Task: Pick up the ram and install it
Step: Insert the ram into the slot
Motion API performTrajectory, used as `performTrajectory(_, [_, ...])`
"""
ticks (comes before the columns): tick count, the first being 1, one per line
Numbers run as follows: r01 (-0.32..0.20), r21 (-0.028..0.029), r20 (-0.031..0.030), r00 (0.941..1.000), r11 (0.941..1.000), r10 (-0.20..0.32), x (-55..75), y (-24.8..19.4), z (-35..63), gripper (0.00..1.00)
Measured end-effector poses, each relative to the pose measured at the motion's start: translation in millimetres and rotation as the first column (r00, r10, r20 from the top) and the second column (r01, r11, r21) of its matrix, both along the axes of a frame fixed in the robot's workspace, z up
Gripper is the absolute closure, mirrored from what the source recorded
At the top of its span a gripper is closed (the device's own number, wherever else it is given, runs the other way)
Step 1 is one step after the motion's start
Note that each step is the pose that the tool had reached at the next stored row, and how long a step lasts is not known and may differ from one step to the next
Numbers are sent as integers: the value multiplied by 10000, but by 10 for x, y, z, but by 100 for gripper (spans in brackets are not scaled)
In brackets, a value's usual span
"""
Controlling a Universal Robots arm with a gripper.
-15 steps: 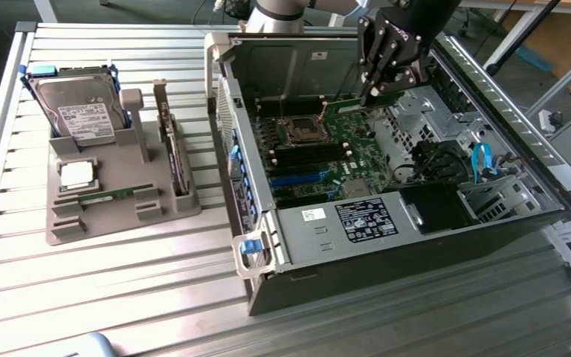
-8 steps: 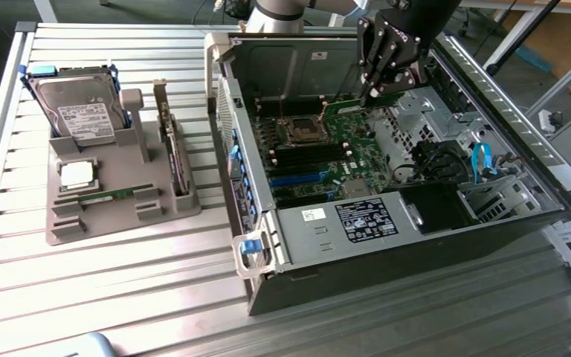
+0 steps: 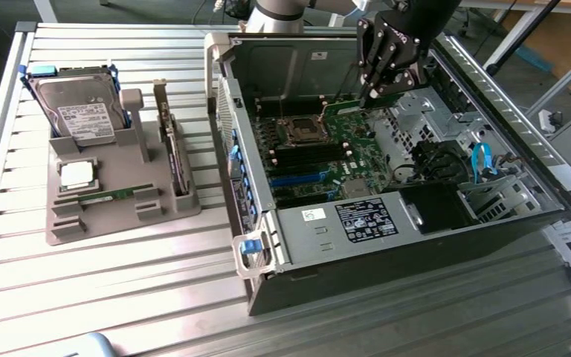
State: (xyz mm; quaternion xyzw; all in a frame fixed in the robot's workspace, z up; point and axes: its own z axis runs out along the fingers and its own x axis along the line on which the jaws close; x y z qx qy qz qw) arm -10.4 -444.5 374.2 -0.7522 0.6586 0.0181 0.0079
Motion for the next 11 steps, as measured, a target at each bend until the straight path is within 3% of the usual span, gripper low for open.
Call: performTrajectory(11, [0, 0, 0, 10000, 10000, 0, 0, 0, -18, 87])
